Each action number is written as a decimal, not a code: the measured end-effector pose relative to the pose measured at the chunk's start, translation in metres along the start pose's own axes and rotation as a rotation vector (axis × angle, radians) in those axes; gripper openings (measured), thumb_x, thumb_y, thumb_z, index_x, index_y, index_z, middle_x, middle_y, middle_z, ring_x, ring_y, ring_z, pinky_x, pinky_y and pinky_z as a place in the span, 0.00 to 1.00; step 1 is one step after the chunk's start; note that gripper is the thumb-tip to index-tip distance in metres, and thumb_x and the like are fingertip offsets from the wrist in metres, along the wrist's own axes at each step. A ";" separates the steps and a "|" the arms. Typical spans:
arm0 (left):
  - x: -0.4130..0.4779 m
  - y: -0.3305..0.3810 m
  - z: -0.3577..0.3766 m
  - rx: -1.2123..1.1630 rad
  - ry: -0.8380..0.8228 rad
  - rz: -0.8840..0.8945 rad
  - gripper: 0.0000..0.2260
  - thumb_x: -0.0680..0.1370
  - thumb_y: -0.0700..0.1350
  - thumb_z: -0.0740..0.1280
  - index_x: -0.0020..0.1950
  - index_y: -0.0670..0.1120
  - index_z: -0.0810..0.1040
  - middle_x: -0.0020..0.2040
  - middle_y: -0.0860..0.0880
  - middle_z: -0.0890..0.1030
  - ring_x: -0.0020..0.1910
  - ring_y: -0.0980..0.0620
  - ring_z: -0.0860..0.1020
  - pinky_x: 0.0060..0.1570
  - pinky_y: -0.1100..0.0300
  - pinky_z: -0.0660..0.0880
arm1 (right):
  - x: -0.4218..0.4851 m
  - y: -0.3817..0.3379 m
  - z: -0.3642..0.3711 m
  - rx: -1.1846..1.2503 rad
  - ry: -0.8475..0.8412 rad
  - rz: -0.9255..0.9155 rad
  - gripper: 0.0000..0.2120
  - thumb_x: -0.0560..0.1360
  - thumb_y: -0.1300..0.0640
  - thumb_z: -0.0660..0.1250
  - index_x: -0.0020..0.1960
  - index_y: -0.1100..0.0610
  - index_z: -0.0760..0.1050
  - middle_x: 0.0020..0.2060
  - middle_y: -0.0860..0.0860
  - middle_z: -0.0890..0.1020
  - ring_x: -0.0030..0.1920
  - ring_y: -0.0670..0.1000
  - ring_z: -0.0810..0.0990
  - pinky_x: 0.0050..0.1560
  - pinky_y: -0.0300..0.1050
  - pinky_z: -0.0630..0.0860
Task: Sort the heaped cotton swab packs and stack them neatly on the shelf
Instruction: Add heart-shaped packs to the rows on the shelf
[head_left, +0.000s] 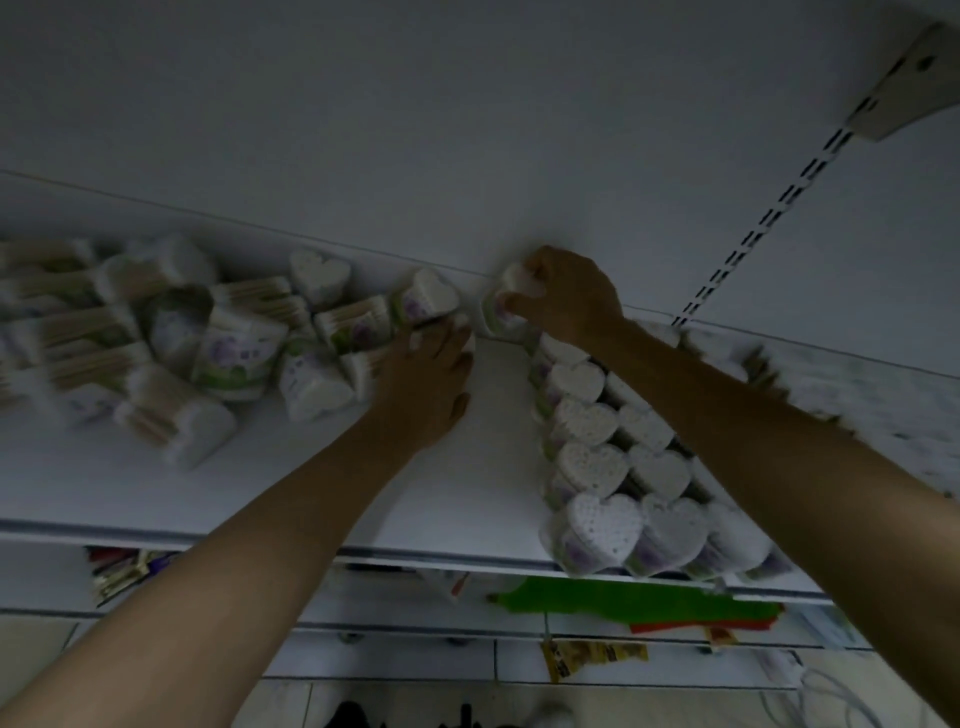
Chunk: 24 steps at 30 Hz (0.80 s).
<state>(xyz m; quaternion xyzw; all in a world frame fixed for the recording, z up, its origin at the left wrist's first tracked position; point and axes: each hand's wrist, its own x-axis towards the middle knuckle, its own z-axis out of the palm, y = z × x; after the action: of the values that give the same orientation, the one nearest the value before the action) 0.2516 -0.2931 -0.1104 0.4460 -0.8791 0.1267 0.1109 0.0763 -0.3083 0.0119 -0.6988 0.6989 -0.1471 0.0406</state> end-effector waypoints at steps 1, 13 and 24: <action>-0.002 0.000 -0.001 0.016 0.016 -0.011 0.23 0.72 0.56 0.69 0.64 0.46 0.78 0.73 0.44 0.69 0.70 0.44 0.69 0.64 0.41 0.67 | 0.000 -0.002 0.005 -0.032 -0.015 -0.004 0.27 0.71 0.43 0.70 0.63 0.58 0.71 0.59 0.56 0.76 0.59 0.57 0.74 0.57 0.50 0.72; -0.024 0.006 0.009 -0.164 0.382 0.034 0.12 0.75 0.46 0.60 0.44 0.45 0.84 0.51 0.46 0.83 0.50 0.45 0.80 0.60 0.51 0.66 | 0.001 -0.022 0.025 -0.626 -0.041 -0.246 0.22 0.77 0.45 0.60 0.64 0.60 0.69 0.61 0.57 0.75 0.60 0.57 0.72 0.62 0.50 0.62; -0.037 0.010 0.001 -0.314 0.462 0.032 0.10 0.75 0.44 0.63 0.52 0.47 0.82 0.55 0.49 0.81 0.57 0.48 0.75 0.68 0.42 0.62 | 0.007 -0.038 0.011 -0.555 -0.053 -0.281 0.27 0.76 0.40 0.60 0.67 0.56 0.67 0.58 0.55 0.77 0.59 0.56 0.74 0.61 0.49 0.61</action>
<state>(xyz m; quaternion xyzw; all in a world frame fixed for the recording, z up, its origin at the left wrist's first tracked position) 0.2646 -0.2597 -0.1243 0.3687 -0.8463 0.0888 0.3742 0.1160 -0.3161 0.0126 -0.7765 0.6077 0.0634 -0.1540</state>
